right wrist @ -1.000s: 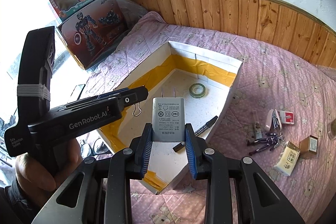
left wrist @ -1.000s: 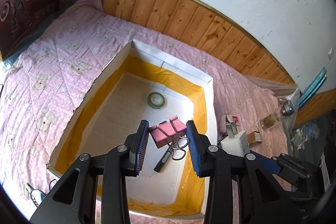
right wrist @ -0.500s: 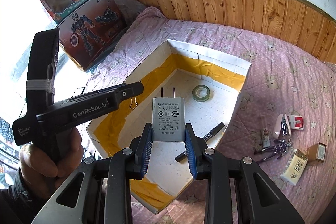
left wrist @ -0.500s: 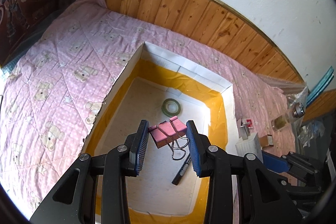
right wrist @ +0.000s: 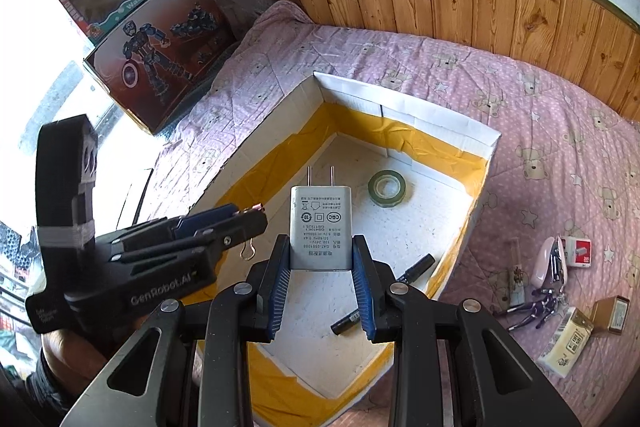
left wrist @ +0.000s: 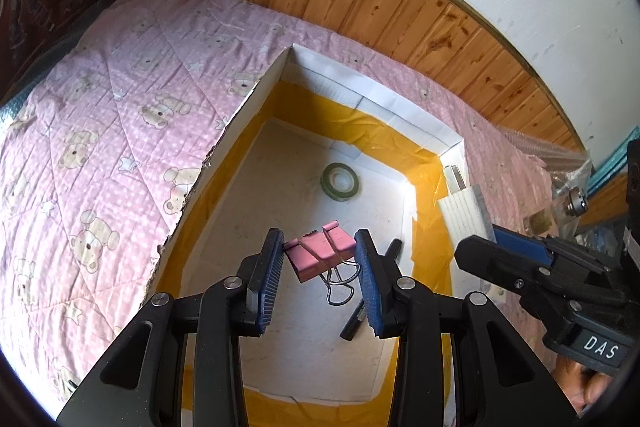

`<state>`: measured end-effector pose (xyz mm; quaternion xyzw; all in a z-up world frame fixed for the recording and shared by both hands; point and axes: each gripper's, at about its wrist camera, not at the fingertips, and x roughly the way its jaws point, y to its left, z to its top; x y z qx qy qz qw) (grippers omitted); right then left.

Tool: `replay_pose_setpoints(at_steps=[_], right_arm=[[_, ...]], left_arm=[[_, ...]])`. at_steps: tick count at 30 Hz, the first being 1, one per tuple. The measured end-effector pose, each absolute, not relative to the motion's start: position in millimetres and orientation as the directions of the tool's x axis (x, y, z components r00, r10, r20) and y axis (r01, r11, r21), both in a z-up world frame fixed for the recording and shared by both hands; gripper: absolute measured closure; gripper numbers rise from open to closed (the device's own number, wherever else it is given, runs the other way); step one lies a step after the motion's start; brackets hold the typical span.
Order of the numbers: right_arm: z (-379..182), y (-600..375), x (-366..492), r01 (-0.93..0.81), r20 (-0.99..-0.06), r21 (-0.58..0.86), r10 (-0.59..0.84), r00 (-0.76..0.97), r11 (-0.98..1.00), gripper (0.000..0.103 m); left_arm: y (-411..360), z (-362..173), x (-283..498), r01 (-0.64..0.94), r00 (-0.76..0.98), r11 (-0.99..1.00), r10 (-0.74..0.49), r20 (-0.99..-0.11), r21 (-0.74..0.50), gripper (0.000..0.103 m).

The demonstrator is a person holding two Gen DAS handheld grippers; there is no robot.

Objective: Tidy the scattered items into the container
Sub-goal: 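Lower the white charger into the box and open the right tool while the left tool releases the pink clip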

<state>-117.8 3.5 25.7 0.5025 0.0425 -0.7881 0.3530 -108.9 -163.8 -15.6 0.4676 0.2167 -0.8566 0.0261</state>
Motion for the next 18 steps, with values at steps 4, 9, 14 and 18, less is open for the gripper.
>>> replay_pose_setpoints(at_steps=[4,9,14,18], right_arm=[[22,-6,-130,0.595,-0.832,0.294,-0.506,-0.225,-0.748,0.072],[18,-19,-143,0.599,-0.847,0.285,-0.490,-0.208,-0.748,0.072],[11,-34,-155,0.606,-0.865,0.270,-0.465,-0.189,-0.748,0.072],[2,-47,-166,0.605,-0.879,0.272,-0.449,-0.160,-0.748,0.072]], left_arm=[[-165,-19,-109,0.253,-0.550,-0.901,0.166,-0.818,-0.353,0.065],[-164,-19,-109,0.244,-0.548,-0.900,0.179,-0.817,-0.361,0.065],[-164,-22,-110,0.244,-0.537,-0.904,0.176,-0.825,-0.352,0.065],[-164,-27,-112,0.246,-0.521,-0.900,0.191,-0.832,-0.361,0.065]])
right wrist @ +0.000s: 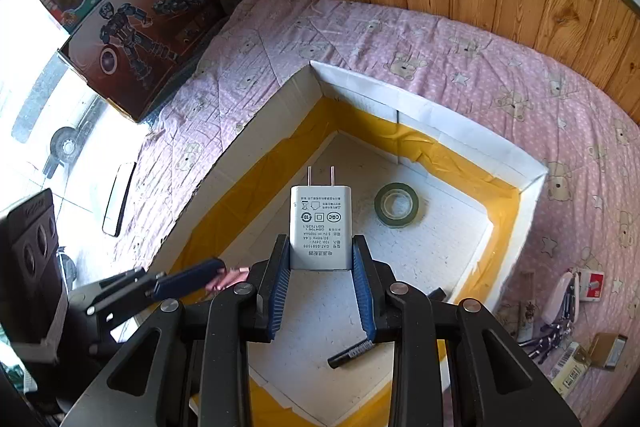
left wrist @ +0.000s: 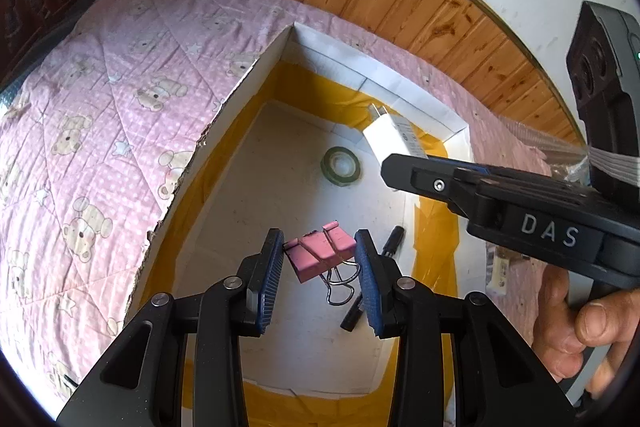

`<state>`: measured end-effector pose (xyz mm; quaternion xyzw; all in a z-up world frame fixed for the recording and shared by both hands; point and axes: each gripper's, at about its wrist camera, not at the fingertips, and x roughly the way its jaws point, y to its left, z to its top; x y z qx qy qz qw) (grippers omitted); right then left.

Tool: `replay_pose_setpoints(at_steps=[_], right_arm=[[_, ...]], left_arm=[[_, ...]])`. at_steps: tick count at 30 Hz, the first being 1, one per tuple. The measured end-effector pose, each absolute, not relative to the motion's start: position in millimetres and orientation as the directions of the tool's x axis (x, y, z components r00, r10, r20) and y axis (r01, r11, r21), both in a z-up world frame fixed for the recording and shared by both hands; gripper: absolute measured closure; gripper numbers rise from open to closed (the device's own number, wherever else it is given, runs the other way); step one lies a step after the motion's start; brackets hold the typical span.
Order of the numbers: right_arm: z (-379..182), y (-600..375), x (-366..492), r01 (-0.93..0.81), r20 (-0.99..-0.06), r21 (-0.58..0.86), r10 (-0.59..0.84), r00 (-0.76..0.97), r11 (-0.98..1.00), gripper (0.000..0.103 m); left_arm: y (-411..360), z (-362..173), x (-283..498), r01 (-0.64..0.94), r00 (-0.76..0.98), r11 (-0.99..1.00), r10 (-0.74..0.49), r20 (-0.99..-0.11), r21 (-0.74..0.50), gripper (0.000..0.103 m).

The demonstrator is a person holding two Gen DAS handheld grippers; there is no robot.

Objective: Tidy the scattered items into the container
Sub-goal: 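Lower the white charger into the box and open the right tool while the left tool releases the pink clip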

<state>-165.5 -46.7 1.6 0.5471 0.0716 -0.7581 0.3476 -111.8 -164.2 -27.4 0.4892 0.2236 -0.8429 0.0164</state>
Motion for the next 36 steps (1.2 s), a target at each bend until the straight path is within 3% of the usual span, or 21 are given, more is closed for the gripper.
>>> replay_pose_setpoints(at_steps=[24,36], right_arm=[[-55,-100,-216,0.554,-0.938,0.249,-0.341,-0.068,-0.795,0.072],[-57,-103,-218,0.514,-0.938,0.245,-0.335,-0.089,-0.822,0.071]], left_arm=[[-167,-38,-125,0.271,-0.470,-0.896,0.195,-0.861,-0.351,0.065],[-194,-40,-127,0.333,-0.468,-0.839,0.249,-0.848,-0.431,0.064]])
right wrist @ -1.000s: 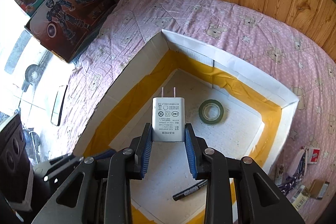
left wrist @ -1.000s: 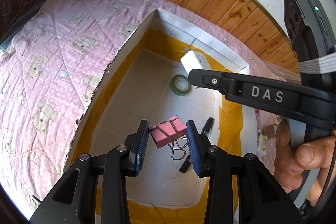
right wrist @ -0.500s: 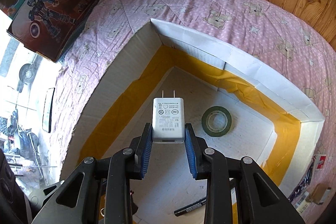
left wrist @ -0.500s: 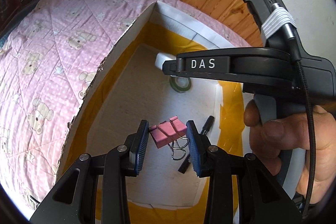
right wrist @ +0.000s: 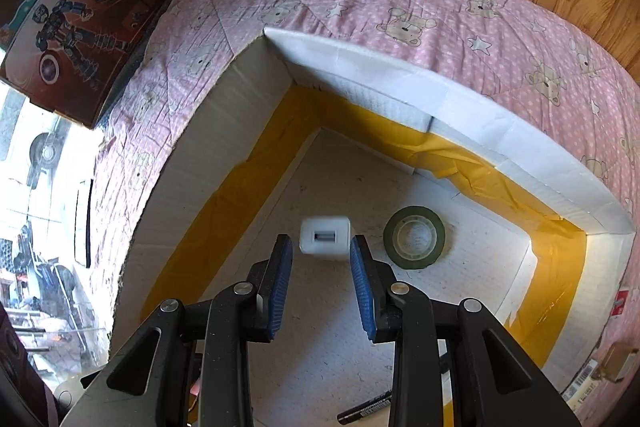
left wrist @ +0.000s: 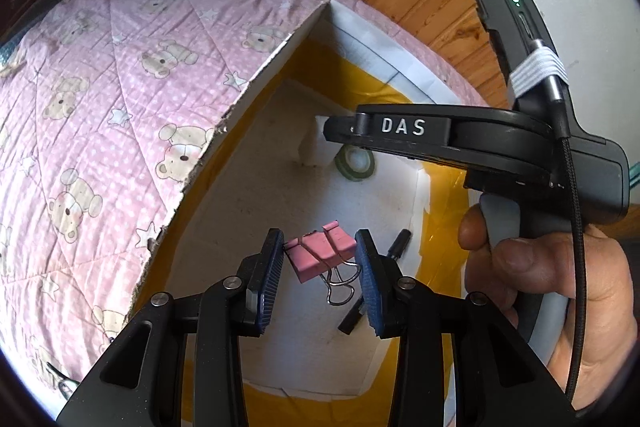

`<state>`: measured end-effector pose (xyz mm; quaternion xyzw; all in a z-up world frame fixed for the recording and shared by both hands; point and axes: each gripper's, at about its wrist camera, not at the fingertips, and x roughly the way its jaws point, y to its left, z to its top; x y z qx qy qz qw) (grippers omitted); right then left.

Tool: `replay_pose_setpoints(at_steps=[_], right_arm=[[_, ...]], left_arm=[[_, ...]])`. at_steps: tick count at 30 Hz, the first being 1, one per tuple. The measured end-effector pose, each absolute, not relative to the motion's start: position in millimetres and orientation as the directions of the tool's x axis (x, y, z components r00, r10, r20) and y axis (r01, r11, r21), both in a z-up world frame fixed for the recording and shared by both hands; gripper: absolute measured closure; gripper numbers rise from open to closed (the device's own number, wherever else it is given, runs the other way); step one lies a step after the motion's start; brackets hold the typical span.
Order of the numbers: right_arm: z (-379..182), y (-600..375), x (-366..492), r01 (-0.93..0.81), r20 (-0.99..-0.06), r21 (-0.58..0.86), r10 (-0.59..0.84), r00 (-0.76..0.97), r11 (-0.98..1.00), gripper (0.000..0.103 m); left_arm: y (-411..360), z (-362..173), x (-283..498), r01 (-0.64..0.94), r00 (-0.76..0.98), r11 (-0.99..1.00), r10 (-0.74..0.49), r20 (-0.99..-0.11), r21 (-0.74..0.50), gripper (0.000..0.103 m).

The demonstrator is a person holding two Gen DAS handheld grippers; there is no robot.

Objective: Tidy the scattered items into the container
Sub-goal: 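Lower the white charger into the box and open the right tool while the left tool releases the pink clip, then withdraw both open tools from the box toward the remaining items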

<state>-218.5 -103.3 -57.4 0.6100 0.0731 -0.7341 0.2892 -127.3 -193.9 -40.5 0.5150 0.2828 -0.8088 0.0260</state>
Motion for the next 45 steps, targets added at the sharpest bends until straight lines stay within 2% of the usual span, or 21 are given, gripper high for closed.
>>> replay_pose_setpoints(at_steps=[11,18,22,29,40,45], right_arm=[[-32,-78,-207,0.482,-0.924,0.265,-0.363,-0.120,-0.835,0.070],[-6,-48,-190,0.474,-0.909,0.284,-0.392,-0.146,-0.834,0.069],[8,-33,-176,0.484,-0.899,0.293,-0.410,-0.155,-0.825,0.069],[32,-14,-139,0.554,-0.877,0.275,-0.441,-0.190,-0.786,0.069],[50,13,-88,0.601,-0.797,0.340,-0.560,-0.224,-0.724,0.065],[59,20,-64,0.638,-0.751,0.319,-0.597,-0.281,-0.701,0.065]], left_arm=[[-192,-32,-123,0.318,-0.483,-0.843,0.250,-0.839,-0.434,0.063],[-178,-11,-118,0.295,-0.535,-0.899,0.127,-0.835,-0.325,0.063],[-166,4,-112,0.269,-0.585,-0.931,0.046,-0.809,-0.247,0.063],[-148,25,-94,0.229,-0.648,-0.960,-0.028,-0.761,-0.159,0.063],[-138,45,-67,0.195,-0.735,-0.961,-0.010,-0.678,-0.197,0.063],[-139,53,-50,0.197,-0.774,-0.950,0.000,-0.634,-0.241,0.063]])
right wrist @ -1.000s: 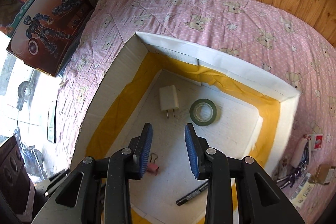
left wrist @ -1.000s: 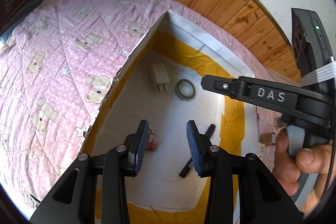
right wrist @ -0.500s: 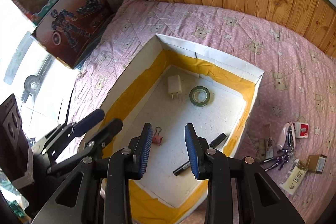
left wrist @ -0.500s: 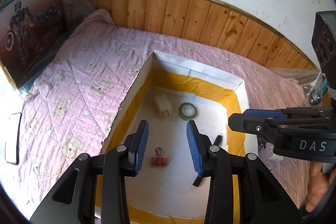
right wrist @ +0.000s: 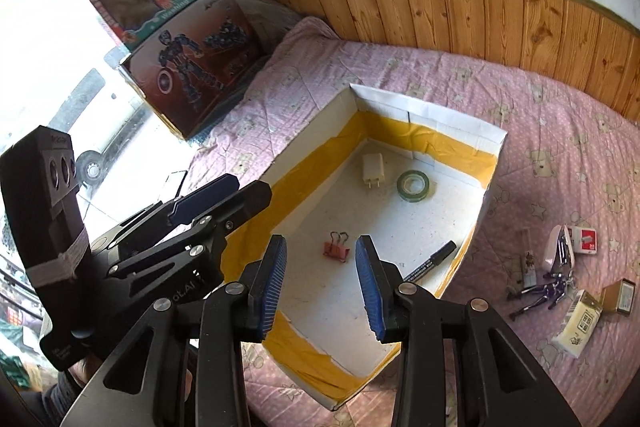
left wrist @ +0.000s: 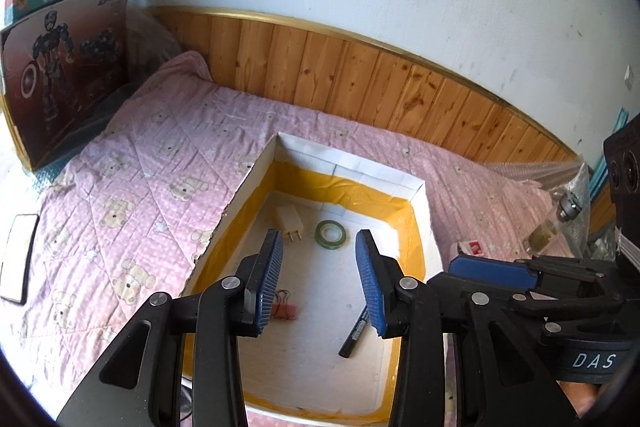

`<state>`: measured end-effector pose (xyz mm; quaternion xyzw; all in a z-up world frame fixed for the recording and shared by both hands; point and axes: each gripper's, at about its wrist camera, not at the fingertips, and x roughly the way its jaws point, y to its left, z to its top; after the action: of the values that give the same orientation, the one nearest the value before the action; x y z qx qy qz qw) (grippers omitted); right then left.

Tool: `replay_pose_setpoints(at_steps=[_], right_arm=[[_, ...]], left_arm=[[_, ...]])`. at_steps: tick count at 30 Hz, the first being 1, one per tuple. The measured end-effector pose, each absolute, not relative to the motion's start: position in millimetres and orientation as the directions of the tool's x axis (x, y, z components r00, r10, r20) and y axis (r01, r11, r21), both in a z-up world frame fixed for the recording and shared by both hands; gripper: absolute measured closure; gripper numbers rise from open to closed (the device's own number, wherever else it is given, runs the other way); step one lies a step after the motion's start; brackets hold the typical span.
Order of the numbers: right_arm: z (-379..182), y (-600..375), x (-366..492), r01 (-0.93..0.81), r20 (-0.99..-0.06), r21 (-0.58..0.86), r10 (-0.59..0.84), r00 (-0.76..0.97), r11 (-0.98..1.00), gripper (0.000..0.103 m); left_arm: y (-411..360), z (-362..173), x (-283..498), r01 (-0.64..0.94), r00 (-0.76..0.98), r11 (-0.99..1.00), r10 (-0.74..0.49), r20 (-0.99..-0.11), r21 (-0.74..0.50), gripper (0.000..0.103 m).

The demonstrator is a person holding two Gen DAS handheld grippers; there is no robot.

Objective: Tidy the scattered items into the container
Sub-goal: 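Withdraw both open tools from the box toward the remaining items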

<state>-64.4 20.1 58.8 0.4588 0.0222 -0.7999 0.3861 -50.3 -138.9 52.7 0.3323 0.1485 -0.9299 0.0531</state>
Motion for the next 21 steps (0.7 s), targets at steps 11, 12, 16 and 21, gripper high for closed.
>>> replay_pose_setpoints(at_steps=[11,12,16,21], right_arm=[[59,70,-18,0.680,-0.613,0.348,-0.705,-0.356,-0.646,0.063],[57,75,-14,0.680,-0.602,0.351,-0.711,-0.363,-0.644,0.063],[49,102,1,0.671,-0.570,0.354,-0.719,-0.397,-0.651,0.062],[38,135,12,0.643,-0.553,0.364,-0.711,-0.433,-0.674,0.055]], left_arm=[[-105,70,-15,0.072,-0.861,-0.965,0.068,-0.505,-0.253,0.062],[-99,72,-12,0.055,-0.866,-0.967,0.077,-0.494,-0.247,0.062],[-73,72,-9,-0.011,-0.866,-0.977,0.117,-0.486,-0.215,0.058],[-45,62,-9,-0.077,-0.839,-0.976,0.175,-0.516,-0.206,0.057]])
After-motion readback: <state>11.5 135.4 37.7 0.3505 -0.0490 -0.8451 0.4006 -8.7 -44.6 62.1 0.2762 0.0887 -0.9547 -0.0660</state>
